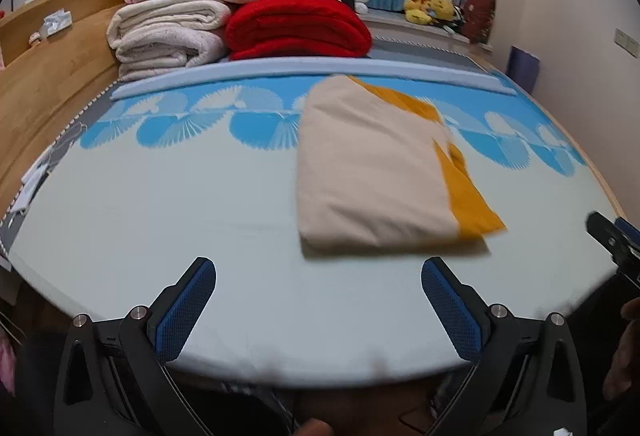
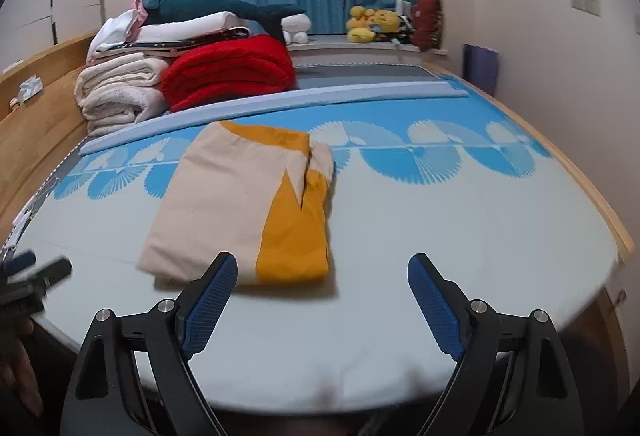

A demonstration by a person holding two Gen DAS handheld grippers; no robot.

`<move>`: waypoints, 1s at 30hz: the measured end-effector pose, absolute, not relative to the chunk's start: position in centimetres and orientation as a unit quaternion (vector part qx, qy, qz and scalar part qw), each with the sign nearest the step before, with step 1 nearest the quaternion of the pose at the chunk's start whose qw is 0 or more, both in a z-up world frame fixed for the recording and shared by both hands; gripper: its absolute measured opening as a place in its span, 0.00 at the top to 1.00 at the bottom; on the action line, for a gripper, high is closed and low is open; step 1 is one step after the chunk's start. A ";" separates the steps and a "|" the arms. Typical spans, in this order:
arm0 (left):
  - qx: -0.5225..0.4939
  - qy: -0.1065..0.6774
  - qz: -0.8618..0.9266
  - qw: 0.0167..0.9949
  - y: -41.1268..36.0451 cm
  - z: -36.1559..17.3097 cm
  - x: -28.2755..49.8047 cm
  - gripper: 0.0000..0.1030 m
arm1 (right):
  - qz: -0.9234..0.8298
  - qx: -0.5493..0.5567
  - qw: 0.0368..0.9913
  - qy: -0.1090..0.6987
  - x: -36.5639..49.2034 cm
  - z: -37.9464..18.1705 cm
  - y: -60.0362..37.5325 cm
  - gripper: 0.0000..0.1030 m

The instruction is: Fold large clothes

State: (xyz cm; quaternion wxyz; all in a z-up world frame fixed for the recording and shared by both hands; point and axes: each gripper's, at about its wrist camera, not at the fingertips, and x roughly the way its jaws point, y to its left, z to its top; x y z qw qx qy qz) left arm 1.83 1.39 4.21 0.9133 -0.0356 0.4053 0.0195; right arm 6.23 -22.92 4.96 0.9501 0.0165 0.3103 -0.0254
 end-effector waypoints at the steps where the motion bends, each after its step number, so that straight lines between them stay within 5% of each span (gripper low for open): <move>1: -0.035 0.405 0.018 0.913 1.0 4.1 0.8 0.01 | -0.028 0.024 0.949 0.312 5.1 4.8 -23.0 0.15; 30: -0.049 0.428 0.008 0.902 -0.7 1.8 -0.4 0.01 | 0.011 -0.023 0.939 0.343 1.8 2.3 -18.5 0.14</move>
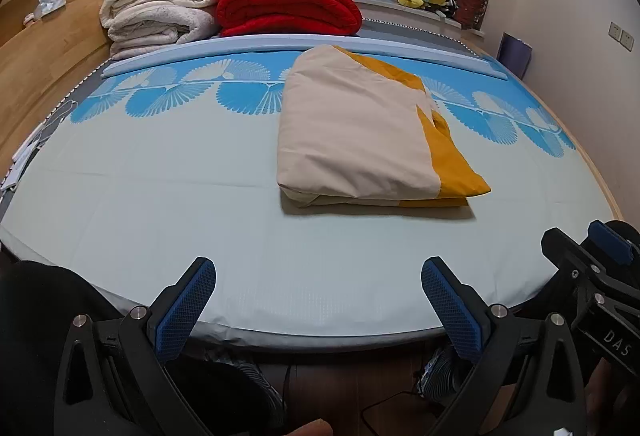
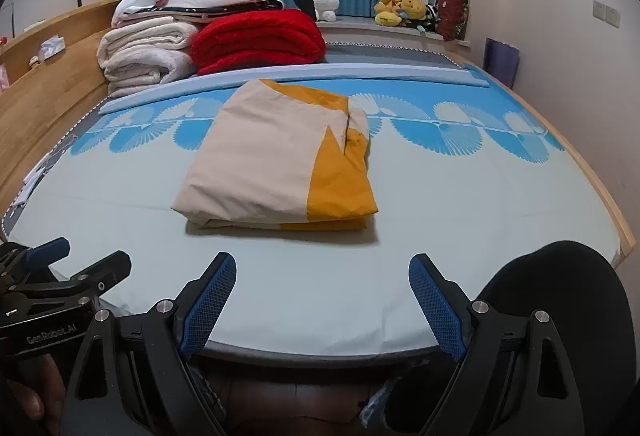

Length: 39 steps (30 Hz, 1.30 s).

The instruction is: Fold large clothes

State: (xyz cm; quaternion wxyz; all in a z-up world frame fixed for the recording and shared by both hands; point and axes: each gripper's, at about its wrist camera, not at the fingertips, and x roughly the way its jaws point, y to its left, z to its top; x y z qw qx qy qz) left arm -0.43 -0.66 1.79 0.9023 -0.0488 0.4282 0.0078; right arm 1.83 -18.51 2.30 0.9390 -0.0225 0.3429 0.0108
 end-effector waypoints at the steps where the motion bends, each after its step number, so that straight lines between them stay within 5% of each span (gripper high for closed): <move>1: -0.048 0.428 0.007 0.902 -0.7 1.8 -0.4 0.01 | 0.012 -0.023 0.939 0.342 1.8 2.3 -18.5 0.14; 39: -0.036 0.431 -0.007 0.902 -0.4 1.4 -0.3 0.01 | 0.026 -0.036 0.939 0.340 2.2 1.9 -18.6 0.14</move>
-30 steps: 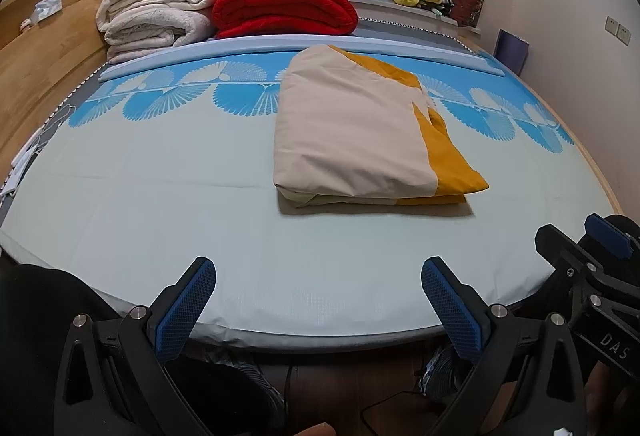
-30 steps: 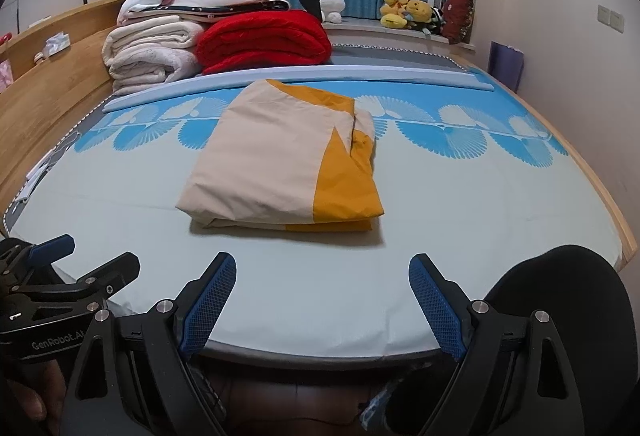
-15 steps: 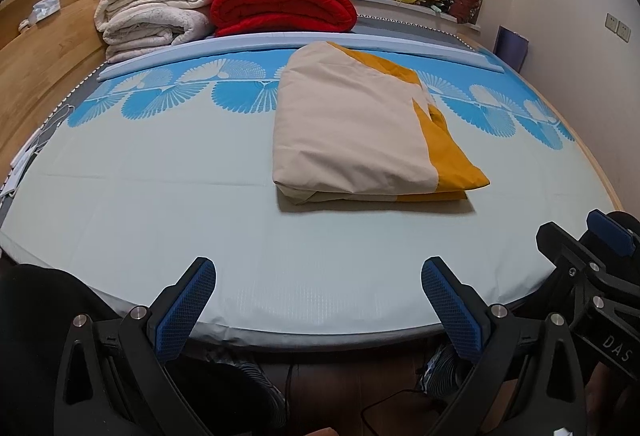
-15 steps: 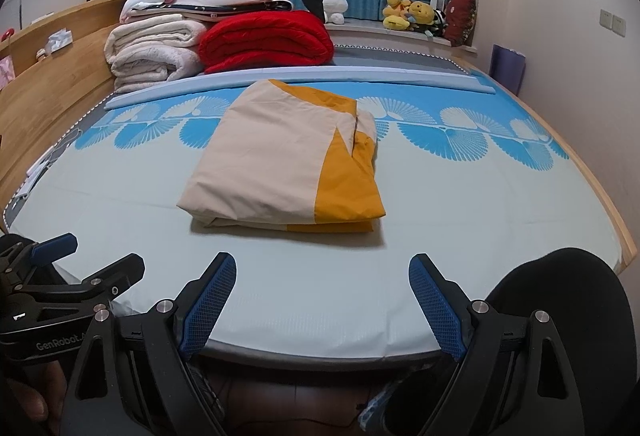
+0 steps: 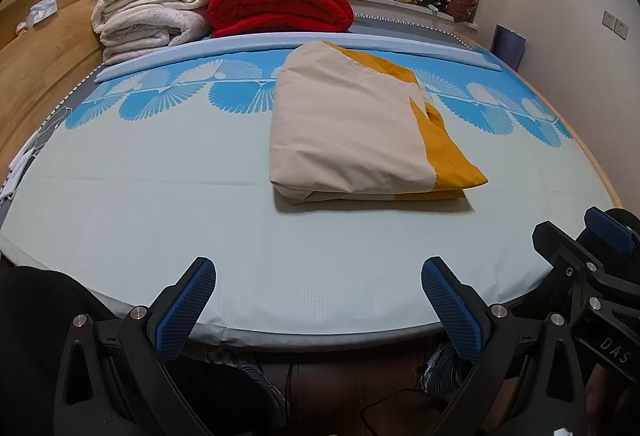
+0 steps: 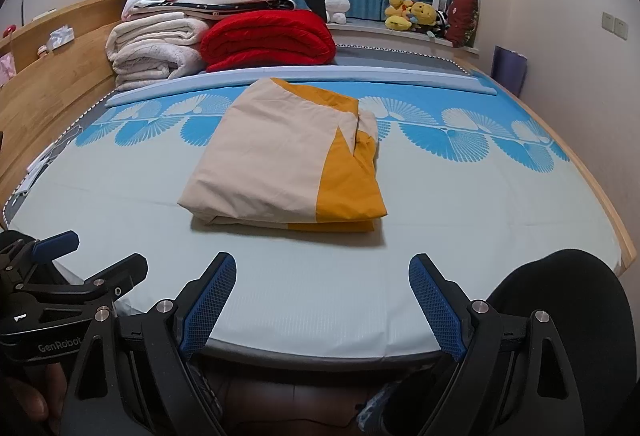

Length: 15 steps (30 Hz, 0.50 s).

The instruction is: Fold large clothes

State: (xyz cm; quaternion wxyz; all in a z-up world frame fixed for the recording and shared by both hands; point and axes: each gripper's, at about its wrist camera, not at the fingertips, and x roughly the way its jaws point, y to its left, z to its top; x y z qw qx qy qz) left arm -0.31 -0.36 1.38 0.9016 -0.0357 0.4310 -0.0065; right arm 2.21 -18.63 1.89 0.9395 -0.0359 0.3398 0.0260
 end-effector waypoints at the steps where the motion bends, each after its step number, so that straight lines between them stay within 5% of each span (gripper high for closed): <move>1: -0.035 0.431 -0.006 0.902 -0.4 1.4 -0.3 0.01 | 0.026 -0.036 0.939 0.340 2.2 1.9 -18.6 0.14; 15: -0.032 0.431 -0.008 0.902 -0.5 1.4 -0.3 0.01 | 0.025 -0.036 0.939 0.340 2.2 1.9 -18.6 0.14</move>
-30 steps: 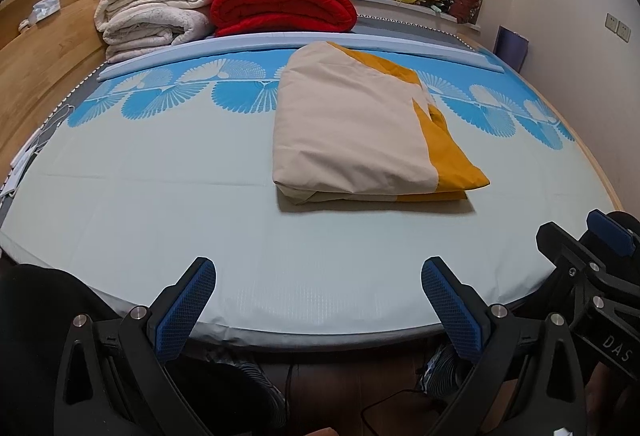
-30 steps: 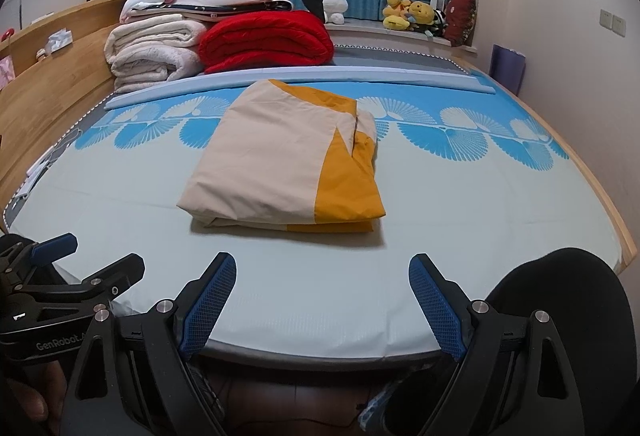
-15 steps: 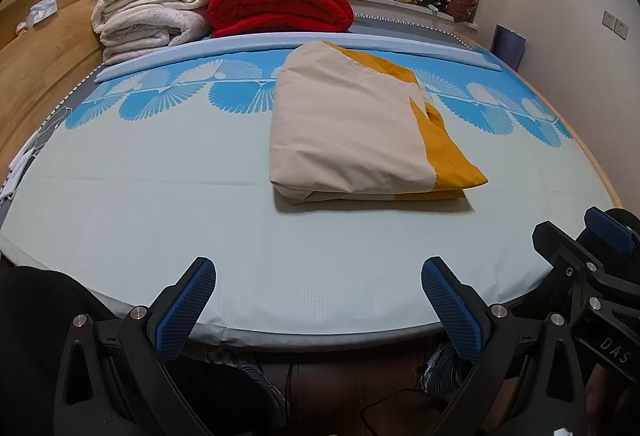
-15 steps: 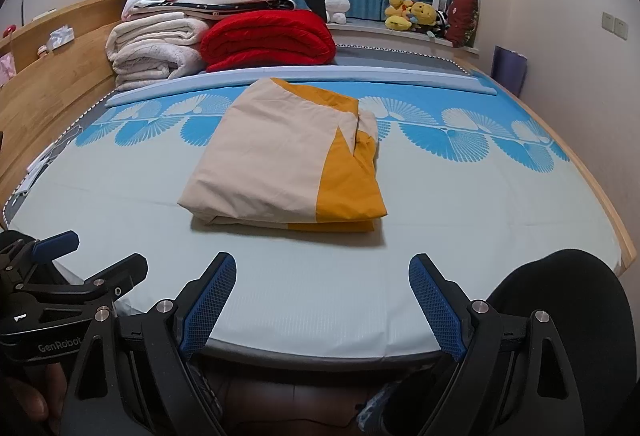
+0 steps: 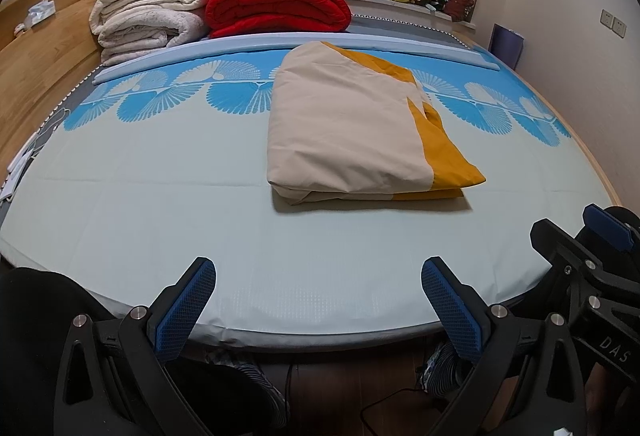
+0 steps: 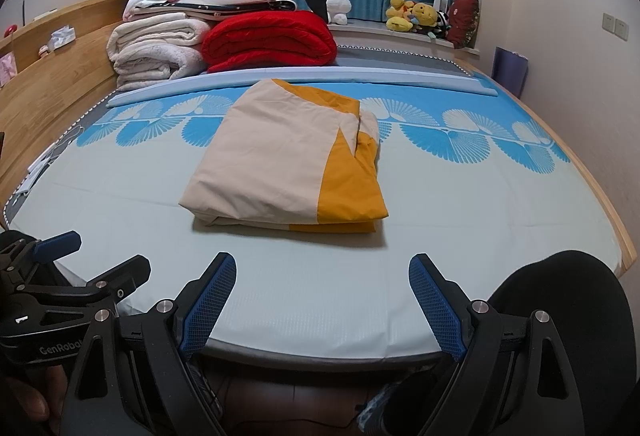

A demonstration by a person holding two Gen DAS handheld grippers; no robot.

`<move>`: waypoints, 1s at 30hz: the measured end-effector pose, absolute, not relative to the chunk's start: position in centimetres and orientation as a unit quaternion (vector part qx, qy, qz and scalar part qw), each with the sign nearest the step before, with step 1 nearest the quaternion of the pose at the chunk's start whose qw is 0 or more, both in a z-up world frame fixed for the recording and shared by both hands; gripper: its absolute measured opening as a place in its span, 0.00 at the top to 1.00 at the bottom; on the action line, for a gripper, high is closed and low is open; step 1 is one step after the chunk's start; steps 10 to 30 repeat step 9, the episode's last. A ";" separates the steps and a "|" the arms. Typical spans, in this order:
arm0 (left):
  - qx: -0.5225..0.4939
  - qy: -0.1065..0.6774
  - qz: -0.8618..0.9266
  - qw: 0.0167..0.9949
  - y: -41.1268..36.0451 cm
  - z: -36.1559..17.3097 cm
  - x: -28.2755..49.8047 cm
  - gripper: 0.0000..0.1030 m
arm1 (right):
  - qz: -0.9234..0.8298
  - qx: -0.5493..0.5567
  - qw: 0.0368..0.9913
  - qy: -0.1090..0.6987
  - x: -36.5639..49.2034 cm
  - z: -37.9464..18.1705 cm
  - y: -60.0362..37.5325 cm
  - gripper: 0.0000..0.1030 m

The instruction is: Fold large clothes

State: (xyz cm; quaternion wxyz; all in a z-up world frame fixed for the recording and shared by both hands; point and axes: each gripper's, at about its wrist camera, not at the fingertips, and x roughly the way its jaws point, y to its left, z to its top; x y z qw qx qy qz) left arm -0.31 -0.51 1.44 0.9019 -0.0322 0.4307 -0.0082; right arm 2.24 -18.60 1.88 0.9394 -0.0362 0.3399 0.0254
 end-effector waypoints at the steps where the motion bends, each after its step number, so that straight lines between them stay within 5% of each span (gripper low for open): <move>1: -0.032 0.431 -0.009 0.902 -0.5 1.4 -0.3 0.01 | 0.025 -0.036 0.939 0.340 2.2 1.9 -18.6 0.14; 30: -0.027 0.429 -0.018 0.903 -0.3 1.5 -0.2 0.01 | 0.025 -0.036 0.939 0.340 2.3 1.8 -18.6 0.14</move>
